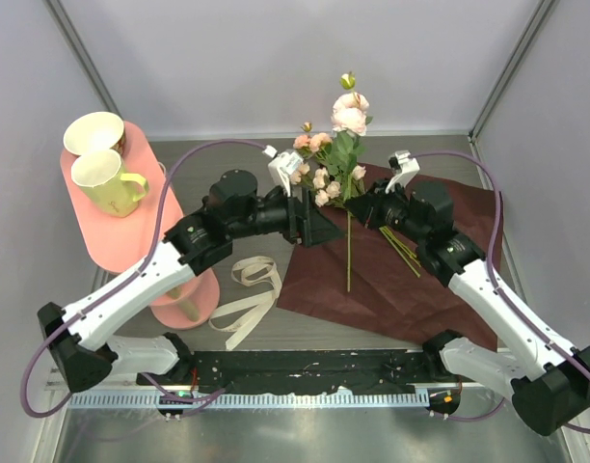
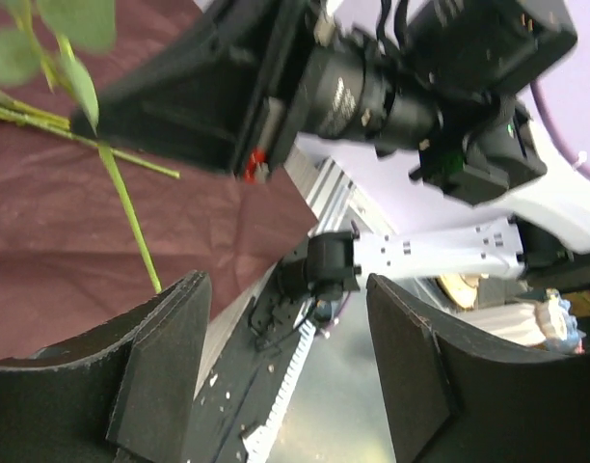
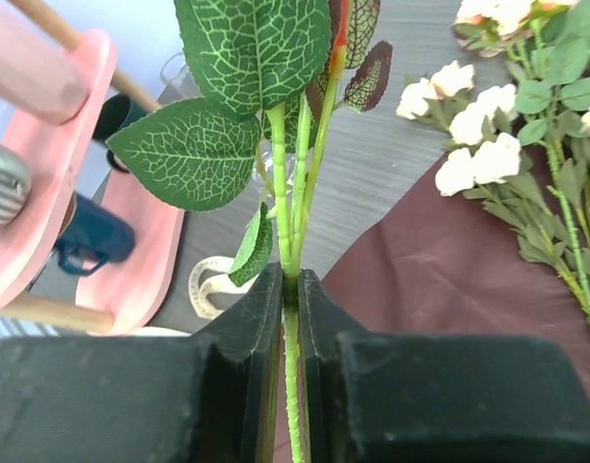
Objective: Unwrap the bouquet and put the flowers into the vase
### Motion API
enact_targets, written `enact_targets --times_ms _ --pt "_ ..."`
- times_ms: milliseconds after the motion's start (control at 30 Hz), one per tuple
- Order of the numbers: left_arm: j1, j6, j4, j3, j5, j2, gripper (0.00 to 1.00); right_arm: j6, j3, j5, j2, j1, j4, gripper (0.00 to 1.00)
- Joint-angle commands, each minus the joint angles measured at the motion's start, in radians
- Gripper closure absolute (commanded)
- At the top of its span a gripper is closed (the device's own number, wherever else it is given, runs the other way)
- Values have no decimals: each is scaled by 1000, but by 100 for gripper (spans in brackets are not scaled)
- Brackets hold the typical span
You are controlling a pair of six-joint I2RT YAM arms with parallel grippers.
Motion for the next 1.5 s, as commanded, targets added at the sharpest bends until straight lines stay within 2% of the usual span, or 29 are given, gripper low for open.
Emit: enact_targets --times_ms 0,67,100,167,267,400,467,633,767,933,1033,1067,1133,1167,1200,1233,1267,1300,1333,1433,1467 --pt "4 -23 106 100 -50 85 31 -1 -27 -134 -61 7 134 99" --pt "16 -30 94 134 -79 137 31 -13 -54 -140 -95 10 148 99" --pt "19 -31 88 167 -90 152 25 -18 -61 -141 -104 9 154 99" --pt "30 -34 54 200 -134 197 22 -51 -68 -166 -112 9 150 99" --pt "44 -39 5 272 -181 246 23 -85 -79 -169 -126 7 157 99" --pt "53 -22 -16 334 -185 284 34 -76 -79 -197 -120 9 163 99" --pt "53 -8 -82 397 -213 316 42 -75 -93 -201 -132 9 180 99" --pt "53 10 -177 465 -221 349 44 -81 -111 -218 -152 21 191 99" --pt "53 12 -260 532 -210 393 52 -101 -113 -183 -164 55 186 99" --pt "53 16 -280 517 -205 399 56 -110 -110 -188 -178 59 177 99" --pt "53 20 -276 517 -202 402 64 -113 -107 -186 -175 61 170 99" --pt "53 21 -274 517 -204 401 70 -116 -104 -188 -174 61 165 99" --pt "53 30 -268 511 -211 392 76 -116 -96 -195 -167 61 160 99" --pt "53 45 -264 508 -219 385 84 -116 -94 -195 -163 61 154 99" --pt "53 56 -260 503 -228 378 88 -114 -91 -194 -154 61 150 98" --pt "53 70 -259 497 -243 364 90 -113 -85 -183 -149 61 147 93" --pt "51 99 -259 497 -269 356 97 -111 -82 -172 -143 61 131 78" --pt "53 119 -266 499 -289 350 98 -108 -76 -163 -132 62 122 70" --pt "51 137 -273 503 -311 338 100 -107 -59 -134 -125 61 84 59" --pt "53 222 -288 511 -392 316 100 -101 -21 -83 -115 61 15 38" --pt "53 249 -293 516 -470 304 100 -96 -10 -32 -115 61 -5 37"
